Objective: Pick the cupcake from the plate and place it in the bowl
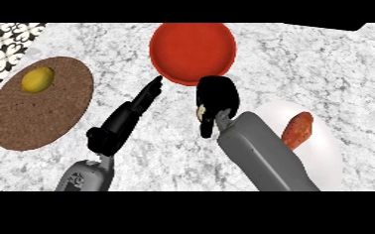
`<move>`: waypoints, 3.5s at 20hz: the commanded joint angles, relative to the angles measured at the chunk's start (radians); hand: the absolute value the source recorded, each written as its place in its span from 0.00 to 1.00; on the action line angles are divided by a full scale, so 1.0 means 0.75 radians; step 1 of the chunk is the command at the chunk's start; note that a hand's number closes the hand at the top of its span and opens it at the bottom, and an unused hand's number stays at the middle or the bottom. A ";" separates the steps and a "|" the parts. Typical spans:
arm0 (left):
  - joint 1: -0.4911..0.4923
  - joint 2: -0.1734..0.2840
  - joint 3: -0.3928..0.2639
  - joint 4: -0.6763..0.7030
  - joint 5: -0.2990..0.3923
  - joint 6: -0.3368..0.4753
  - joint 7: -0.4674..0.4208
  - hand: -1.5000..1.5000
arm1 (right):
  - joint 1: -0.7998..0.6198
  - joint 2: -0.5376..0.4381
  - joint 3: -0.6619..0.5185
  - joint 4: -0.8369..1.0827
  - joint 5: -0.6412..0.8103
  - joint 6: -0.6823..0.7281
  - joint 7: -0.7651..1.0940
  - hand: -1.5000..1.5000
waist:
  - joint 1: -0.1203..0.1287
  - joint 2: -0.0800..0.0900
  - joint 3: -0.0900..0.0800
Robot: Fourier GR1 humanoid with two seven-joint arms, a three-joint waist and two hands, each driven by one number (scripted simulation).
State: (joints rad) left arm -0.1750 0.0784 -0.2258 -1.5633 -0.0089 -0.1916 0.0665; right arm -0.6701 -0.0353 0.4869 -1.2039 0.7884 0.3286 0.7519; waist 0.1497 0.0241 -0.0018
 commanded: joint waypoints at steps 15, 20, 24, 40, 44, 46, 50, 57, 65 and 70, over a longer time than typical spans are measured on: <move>-0.060 -0.027 -0.024 0.051 -0.006 -0.015 0.035 0.50 | -0.760 0.046 0.161 0.248 0.123 -0.682 0.618 1.00 | 0.038 -0.006 -0.002; -0.091 -0.032 -0.001 0.062 -0.003 -0.004 0.043 0.50 | -0.821 0.046 0.133 0.345 0.096 -0.849 0.677 1.00 | 0.013 0.000 -0.003; -0.096 -0.007 0.038 0.076 0.005 -0.010 0.016 0.50 | -0.895 0.046 0.156 0.506 0.088 -0.855 0.685 1.00 | -0.013 -0.001 -0.004; -0.060 -0.014 0.035 0.029 -0.020 0.016 0.018 0.50 | -0.865 0.047 -0.010 1.012 -0.047 -0.888 0.449 1.00 | -0.051 0.011 0.001; -0.034 -0.001 0.051 0.029 0.000 -0.004 -0.015 0.50 | -0.796 0.047 -0.134 1.014 -0.208 -0.994 0.269 0.00 | -0.071 0.007 0.002; -0.067 -0.030 0.036 0.010 -0.019 0.030 0.049 0.50 | -0.766 0.047 -0.068 1.008 -0.241 -1.043 0.174 0.00 | -0.043 0.009 0.002; -0.003 -0.016 0.043 -0.067 0.017 0.010 0.081 0.50 | -0.835 0.047 -0.129 1.075 -0.241 -1.163 0.062 0.00 | -0.058 -0.001 0.003; -0.013 0.000 0.082 0.026 0.009 0.007 0.022 0.50 | -0.889 0.047 -0.193 1.074 -0.225 -1.547 0.097 0.00 | -0.108 -0.008 0.002; 0.047 0.038 0.145 0.004 0.016 0.017 -0.011 0.50 | -0.743 0.047 -0.324 0.997 -0.262 -1.763 0.047 0.00 | -0.191 -0.035 0.003; 0.106 0.039 0.128 -0.036 -0.006 0.026 -0.004 0.50 | -0.514 -0.100 -0.371 0.774 -0.288 -1.771 -0.073 0.00 | -0.234 -0.048 0.003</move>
State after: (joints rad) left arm -0.1235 0.1043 -0.1296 -1.5745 -0.0058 -0.1765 0.0661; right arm -1.1647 -0.0524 0.2232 -0.5173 0.5808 -0.9411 0.7191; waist -0.0007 -0.0033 0.0003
